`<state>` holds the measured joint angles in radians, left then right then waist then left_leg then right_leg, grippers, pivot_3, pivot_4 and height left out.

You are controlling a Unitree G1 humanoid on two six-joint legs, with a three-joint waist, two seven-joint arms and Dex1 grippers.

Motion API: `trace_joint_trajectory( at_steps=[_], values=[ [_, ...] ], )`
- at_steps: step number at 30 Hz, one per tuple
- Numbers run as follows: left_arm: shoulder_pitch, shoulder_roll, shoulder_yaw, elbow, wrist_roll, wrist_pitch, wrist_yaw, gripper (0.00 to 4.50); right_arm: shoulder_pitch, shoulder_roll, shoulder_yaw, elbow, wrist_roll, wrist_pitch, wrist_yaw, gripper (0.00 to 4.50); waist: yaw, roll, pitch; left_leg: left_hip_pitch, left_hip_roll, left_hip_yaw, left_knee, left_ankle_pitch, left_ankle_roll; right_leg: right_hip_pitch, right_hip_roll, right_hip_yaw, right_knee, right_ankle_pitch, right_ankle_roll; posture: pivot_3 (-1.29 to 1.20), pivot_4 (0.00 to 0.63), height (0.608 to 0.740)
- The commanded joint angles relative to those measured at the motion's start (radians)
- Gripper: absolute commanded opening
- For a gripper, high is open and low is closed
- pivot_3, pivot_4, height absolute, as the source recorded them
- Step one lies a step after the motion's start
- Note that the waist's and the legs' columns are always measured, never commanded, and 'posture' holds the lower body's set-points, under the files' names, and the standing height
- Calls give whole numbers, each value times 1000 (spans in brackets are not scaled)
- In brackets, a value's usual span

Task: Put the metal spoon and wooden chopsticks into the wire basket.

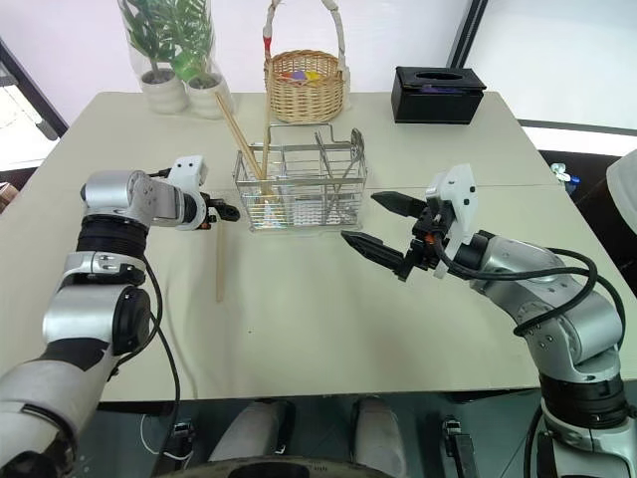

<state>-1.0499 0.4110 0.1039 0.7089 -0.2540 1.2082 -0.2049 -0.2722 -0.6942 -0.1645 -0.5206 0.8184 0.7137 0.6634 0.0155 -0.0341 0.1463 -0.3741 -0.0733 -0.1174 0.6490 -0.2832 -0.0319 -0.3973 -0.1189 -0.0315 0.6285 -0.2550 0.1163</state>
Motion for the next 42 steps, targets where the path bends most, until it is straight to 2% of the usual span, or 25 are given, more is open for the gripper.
trace_joint_trajectory(
  at_steps=[1, 5, 6, 13, 17, 22, 26, 29, 36, 42],
  values=[
    [-28, -12, 0, 45, 12, -14, -22, 2131, 3, 8, -28, -36, 8, -21, -9, 4500, 0, 0, 0, 0, 0, 0, 0, 0, 0, 0, 0, 0, 0, 0, 0, 0, 150, 663],
    [-43, -15, 7, 65, 21, -16, -26, 177, 12, 10, -31, -43, 11, -21, -13, 4500, 1, 0, 0, 0, -1, 0, 0, 0, 0, 0, 0, 0, 0, 0, 0, 0, 150, 663],
    [-45, -15, 11, 66, 24, -16, -23, 77, 13, 9, -32, -44, 11, -21, -13, 4500, 0, 0, 0, -1, -1, 0, 0, 0, 0, 0, 0, 0, -1, 0, 0, 0, 150, 663],
    [-31, 4, 47, 44, 33, -17, 8, 77, 19, -10, -39, -43, 10, -21, 7, 4500, -2, 0, 0, -1, -1, 0, 0, 0, 0, 0, 0, 0, -1, 0, 0, 0, 150, 663],
    [-36, 43, 81, 19, 48, -95, 41, 77, 23, -20, -44, -39, 7, -17, 13, 4500, -3, 0, 0, -1, 0, 0, 0, 0, 0, -1, 0, 0, 0, 0, 0, 0, 150, 663],
    [-40, 111, 102, -71, 94, -396, 78, 77, 37, -41, -48, -40, 6, -17, 29, 4500, -2, -1, 1, -3, 1, 0, -1, 0, -1, -4, -1, 0, 0, 0, 0, 0, 150, 663],
    [-72, 100, 226, -184, 26, -697, 100, 77, 27, -58, -56, -28, 13, -7, 38, 4500, 4, -1, 1, -4, 1, 0, 0, 0, -1, -3, -2, 0, -2, 0, 0, 0, 150, 663],
    [-135, 59, 333, -262, -87, -808, 94, 77, 28, -82, -56, -25, 2, -8, 57, 4500, 14, -2, 1, -4, 0, 0, 1, 0, -1, -2, -2, 0, -3, 0, 0, 0, 150, 663],
    [-221, 9, 365, -373, -249, -780, 34, 77, 61, -103, -69, -34, -12, -16, 69, 4500, 24, 0, 0, -4, 0, 1, 1, 0, -1, -1, -1, -1, -7, 1, 1, 0, 150, 663],
    [-212, -61, 298, -423, -299, -733, 1, 77, 135, -97, -85, -77, -39, -36, 52, 4500, 23, 0, 0, -3, 0, 1, 1, 0, 0, 1, 0, -1, -7, 2, 2, 0, 150, 663]
  ],
)
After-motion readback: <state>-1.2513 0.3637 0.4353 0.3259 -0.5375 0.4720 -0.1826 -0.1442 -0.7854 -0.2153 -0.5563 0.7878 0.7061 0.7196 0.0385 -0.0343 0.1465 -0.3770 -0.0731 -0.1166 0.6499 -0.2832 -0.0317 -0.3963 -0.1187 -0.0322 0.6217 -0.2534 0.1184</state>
